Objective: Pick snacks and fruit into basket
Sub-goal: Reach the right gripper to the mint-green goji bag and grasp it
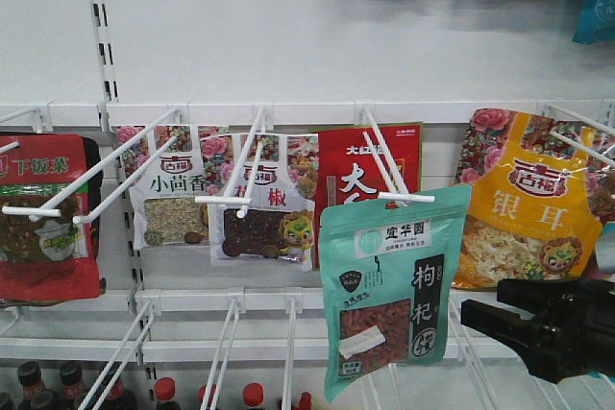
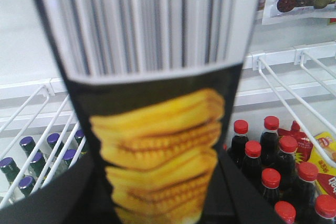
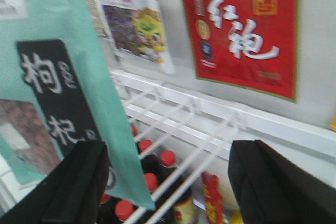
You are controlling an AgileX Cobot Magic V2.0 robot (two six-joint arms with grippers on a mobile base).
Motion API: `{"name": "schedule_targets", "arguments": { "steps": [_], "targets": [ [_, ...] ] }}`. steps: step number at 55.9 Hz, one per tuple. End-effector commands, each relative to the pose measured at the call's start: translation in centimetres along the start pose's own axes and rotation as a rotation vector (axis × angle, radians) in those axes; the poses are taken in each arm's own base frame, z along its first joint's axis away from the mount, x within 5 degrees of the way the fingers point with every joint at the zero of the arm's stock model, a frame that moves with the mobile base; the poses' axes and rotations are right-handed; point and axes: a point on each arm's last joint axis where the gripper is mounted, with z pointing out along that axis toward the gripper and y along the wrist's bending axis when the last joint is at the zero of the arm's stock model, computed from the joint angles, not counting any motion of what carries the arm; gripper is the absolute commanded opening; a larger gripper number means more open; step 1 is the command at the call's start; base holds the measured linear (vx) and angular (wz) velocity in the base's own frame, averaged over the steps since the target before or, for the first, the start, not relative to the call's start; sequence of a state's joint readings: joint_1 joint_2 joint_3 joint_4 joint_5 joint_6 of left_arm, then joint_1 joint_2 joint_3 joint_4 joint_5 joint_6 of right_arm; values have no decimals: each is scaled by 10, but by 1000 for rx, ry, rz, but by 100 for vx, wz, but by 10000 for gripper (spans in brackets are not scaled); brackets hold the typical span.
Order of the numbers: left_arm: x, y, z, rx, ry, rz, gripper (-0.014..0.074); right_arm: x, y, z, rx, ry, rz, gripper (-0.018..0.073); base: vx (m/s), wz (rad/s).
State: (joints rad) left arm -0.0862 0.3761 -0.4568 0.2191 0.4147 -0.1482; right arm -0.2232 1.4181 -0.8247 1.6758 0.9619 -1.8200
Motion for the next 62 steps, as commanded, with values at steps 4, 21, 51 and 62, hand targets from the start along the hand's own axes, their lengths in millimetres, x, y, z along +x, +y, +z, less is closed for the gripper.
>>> {"name": "schedule_targets", "arguments": {
  "steps": [4,21,51,62],
  "targets": [
    [-21,0,-4,11,-135,0,127,-28,8,1,-155,-118,-34,529,0,0],
    [-21,0,-4,11,-135,0,127,-34,7,8,-304,-138,-40,529,0,0],
    [-21,0,-4,11,-135,0,127,-43,21,34,-414,-81,-64,529,0,0],
    [-21,0,-4,11,-135,0,127,-41,31,41,-452,-71,-63,529,0,0]
  ]
}}
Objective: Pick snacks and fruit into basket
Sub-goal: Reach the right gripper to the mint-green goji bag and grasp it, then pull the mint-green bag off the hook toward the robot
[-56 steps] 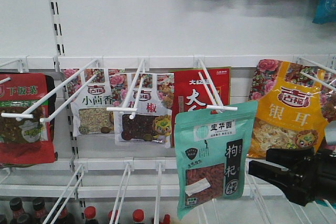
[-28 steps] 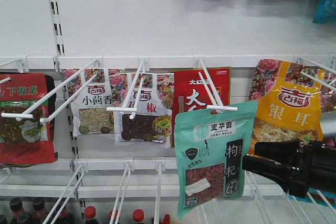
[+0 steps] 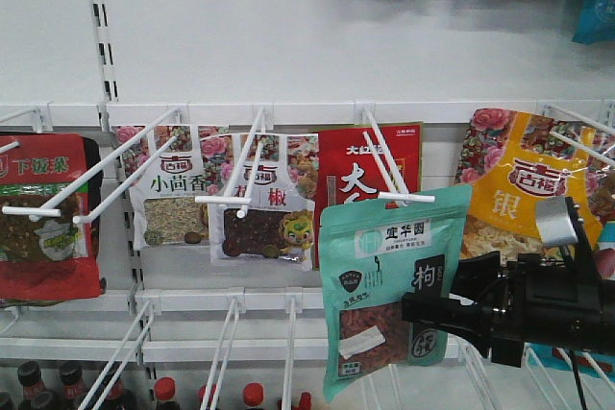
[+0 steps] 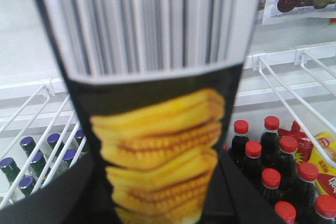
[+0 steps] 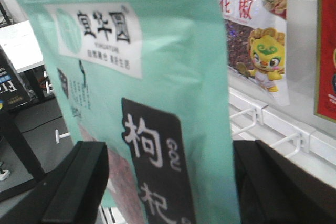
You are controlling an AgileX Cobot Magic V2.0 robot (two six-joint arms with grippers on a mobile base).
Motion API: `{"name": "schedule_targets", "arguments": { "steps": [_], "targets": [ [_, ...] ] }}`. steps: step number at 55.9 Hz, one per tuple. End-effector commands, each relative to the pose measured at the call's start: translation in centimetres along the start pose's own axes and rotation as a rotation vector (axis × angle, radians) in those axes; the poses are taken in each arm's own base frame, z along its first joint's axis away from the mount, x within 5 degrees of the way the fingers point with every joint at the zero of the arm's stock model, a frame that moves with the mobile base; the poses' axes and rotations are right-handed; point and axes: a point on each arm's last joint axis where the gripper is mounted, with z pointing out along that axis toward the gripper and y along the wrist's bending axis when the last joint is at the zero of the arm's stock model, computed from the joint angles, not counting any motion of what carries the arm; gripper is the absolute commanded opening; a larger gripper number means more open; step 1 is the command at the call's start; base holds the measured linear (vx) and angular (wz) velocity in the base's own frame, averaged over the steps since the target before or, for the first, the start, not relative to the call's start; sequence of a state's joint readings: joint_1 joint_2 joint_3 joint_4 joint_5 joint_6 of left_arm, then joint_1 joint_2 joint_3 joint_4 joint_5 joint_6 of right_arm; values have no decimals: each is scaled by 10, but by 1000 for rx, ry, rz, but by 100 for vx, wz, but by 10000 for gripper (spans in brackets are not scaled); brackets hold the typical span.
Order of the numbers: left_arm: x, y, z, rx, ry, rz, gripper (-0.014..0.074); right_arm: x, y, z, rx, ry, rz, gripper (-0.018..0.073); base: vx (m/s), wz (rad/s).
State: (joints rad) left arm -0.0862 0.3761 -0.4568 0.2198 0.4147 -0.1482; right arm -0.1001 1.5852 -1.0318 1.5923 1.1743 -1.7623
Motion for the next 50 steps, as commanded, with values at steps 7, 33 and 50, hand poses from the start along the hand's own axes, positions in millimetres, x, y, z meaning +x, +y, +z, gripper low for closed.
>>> {"name": "schedule_targets", "arguments": {
  "steps": [7,33,50],
  "targets": [
    [-21,0,-4,11,-135,-1,127,-24,25,7,-138,-96,-45,529,0,0],
    [-21,0,-4,11,-135,-1,127,-21,19,17,-22,-62,-41,195,0,0],
    [-21,0,-4,11,-135,-1,127,-22,37,12,-130,-7,-33,-13,0,0]
  ]
}}
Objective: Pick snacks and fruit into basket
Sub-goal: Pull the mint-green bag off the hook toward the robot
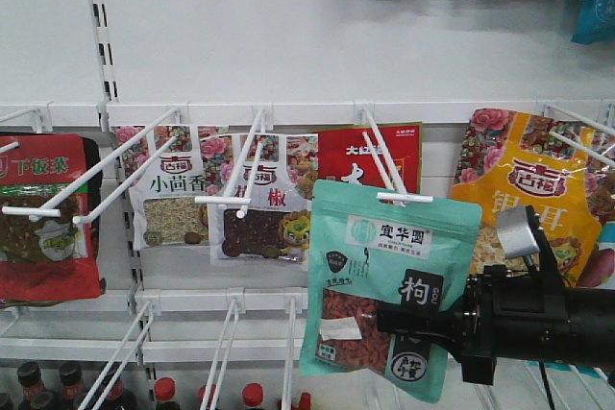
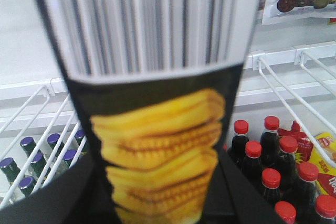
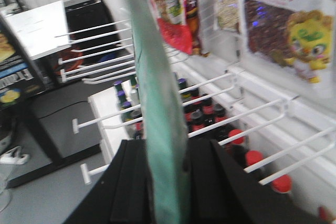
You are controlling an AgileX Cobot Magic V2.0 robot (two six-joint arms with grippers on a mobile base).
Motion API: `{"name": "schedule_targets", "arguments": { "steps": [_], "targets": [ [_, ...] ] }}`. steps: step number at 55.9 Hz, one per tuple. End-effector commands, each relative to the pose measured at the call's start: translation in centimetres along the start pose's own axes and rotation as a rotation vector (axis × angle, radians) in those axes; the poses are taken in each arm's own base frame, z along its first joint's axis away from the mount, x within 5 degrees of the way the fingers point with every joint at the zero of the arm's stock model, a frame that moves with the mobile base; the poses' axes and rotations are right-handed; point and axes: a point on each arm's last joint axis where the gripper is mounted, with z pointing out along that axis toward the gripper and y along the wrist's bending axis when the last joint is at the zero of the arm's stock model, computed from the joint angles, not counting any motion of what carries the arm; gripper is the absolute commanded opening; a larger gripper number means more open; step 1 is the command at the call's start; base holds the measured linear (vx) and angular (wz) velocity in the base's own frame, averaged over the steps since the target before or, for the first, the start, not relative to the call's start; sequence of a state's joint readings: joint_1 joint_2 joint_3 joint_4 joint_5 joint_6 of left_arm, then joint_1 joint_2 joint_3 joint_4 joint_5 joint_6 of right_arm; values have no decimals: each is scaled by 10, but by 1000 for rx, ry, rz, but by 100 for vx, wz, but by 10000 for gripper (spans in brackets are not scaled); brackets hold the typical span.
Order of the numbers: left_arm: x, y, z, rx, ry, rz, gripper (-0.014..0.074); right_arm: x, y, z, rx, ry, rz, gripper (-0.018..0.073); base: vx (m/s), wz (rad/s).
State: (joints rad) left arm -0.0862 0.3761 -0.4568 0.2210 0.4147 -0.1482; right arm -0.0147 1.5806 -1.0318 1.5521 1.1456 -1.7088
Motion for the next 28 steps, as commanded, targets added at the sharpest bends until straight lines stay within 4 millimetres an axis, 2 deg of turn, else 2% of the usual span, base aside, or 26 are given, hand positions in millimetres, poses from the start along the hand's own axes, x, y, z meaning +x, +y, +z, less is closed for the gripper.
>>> {"name": "schedule_targets", "arguments": {
  "steps": [1,9,28],
  "targets": [
    [-21,0,-4,12,-135,-2,127,-26,24,-10,-70,-63,-64,-13,0,0],
    [-21,0,-4,12,-135,-2,127,-38,43,-20,-66,-74,-96,-11,0,0],
    [-21,0,-4,12,-135,-2,127,-48,79,-35,-109,-11,-99,-9,0,0]
  ]
}}
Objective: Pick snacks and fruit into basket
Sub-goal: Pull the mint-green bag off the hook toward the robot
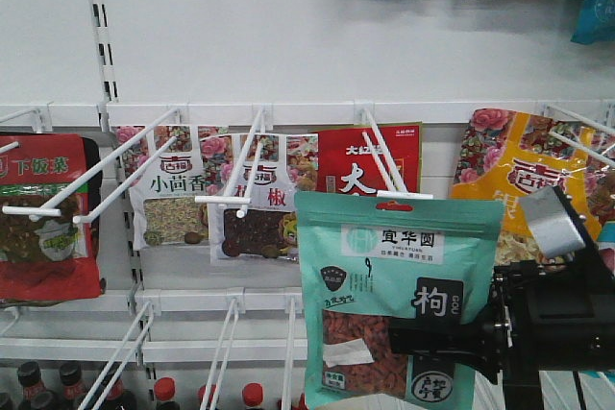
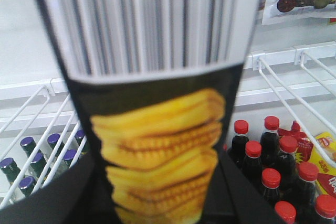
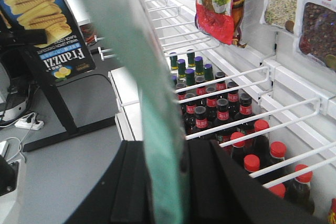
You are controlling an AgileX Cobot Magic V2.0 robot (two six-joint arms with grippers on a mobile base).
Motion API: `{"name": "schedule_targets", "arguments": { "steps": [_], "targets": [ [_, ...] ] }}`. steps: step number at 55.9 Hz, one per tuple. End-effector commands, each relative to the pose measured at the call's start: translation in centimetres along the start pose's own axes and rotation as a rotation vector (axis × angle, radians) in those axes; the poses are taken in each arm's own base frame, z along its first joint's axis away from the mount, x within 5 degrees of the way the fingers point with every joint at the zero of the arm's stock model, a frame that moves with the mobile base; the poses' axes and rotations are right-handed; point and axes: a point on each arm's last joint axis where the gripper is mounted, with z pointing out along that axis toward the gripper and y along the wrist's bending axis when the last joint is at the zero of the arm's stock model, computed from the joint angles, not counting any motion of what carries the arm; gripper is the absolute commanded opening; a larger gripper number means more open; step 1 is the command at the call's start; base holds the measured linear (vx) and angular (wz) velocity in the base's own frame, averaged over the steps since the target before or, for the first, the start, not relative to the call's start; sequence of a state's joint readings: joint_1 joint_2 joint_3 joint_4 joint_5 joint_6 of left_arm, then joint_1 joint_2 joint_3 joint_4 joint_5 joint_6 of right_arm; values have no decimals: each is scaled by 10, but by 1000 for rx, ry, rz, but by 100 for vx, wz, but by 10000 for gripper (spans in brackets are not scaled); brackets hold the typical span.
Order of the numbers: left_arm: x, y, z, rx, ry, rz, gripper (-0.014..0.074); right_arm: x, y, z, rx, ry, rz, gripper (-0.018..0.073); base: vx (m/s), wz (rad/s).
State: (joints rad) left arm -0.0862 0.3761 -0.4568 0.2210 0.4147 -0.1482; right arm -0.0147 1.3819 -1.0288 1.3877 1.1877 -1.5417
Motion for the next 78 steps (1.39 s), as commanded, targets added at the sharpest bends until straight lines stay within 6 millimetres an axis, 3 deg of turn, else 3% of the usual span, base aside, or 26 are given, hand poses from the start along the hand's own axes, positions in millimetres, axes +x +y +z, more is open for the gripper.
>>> {"name": "schedule_targets", "arguments": {
  "steps": [1,10,18,28,43,52,65,78],
  "targets": [
    [-21,0,-4,12,-135,-2,127,-24,26,-12,-78,-81,-29,-9,0,0],
    [-21,0,-4,12,-135,-2,127,-16,39,-16,-77,-67,-7,-9,0,0],
    [-21,0,-4,12,-135,-2,127,18,55,-17,-34,-46,65,-9,0,0],
    [-21,0,-4,12,-135,-2,127,39,67,-35,288,17,76,-9,0,0],
    [-21,0,-4,12,-135,-2,127,38,95,-86,793,23,157,-9,0,0],
    [-21,0,-4,12,-135,-2,127,57,116,-113,1020,30,118,-9,0,0],
    [-21,0,-4,12,-135,-2,127,72,136,-121,1057,-35,83,-9,0,0],
    [-21,0,-4,12,-135,-2,127,72,139,-129,1128,-49,23,-9,0,0]
  ]
}}
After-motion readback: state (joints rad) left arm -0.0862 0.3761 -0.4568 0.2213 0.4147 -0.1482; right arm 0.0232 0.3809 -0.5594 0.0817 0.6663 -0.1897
